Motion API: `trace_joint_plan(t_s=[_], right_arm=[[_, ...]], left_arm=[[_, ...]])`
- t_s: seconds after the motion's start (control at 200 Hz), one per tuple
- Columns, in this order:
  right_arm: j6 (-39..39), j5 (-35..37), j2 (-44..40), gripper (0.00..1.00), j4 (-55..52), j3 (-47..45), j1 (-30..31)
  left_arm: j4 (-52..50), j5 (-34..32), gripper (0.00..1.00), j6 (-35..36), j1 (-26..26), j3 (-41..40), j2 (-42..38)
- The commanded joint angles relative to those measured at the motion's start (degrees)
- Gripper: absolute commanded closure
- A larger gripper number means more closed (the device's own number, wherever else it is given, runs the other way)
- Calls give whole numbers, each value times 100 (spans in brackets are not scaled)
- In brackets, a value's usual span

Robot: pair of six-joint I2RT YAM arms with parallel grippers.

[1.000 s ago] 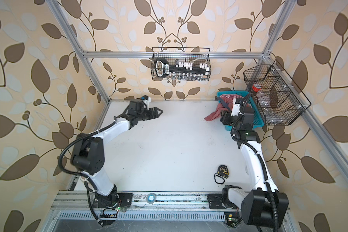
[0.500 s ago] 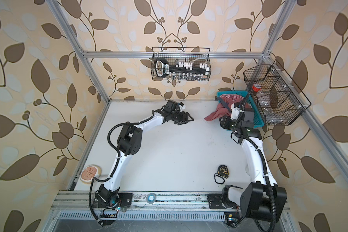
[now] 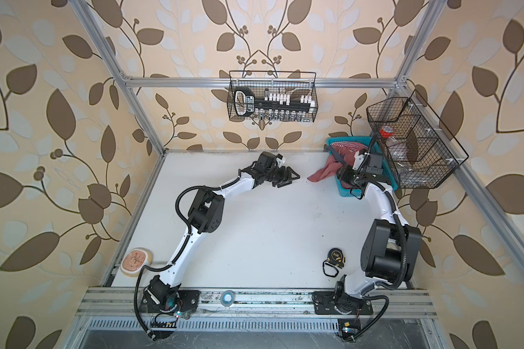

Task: Fold and stack tank tops
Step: Pick up the tank top from the basket.

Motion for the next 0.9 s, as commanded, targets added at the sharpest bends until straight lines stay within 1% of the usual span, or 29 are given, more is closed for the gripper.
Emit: trace_joint_plan(t_s=[0.0,0.105,0.17,0.35,0.635,0.65,0.695,0.845,0.9], right_arm=[[268,-149,331,51,286,426,-12],[450,-267,714,54,421,670,-12],[511,-216,931,55,407,817,-13],[616,183,1248,54,410,1067,3],[721,167,1730,53,481,1446,30],[729,156,1751,53,486,1458,30],[751,126,1834,54,484,1516,39],[781,45,2100,58,371,1705,65],[793,18,2138,62,376,1716,80]], left_arm=[[239,275,35,-72,-48,-183,-584],[282,324,35,-46,-50,-420,-718],[310,342,35,-27,-54,-539,-795],[302,399,35,25,-54,-693,-929],[232,465,35,84,-56,-715,-1021],[224,465,35,88,-56,-880,-1023],[201,461,35,103,-54,-908,-1033],[118,482,34,150,-60,-908,-1037],[108,483,35,161,-54,-908,-1039]])
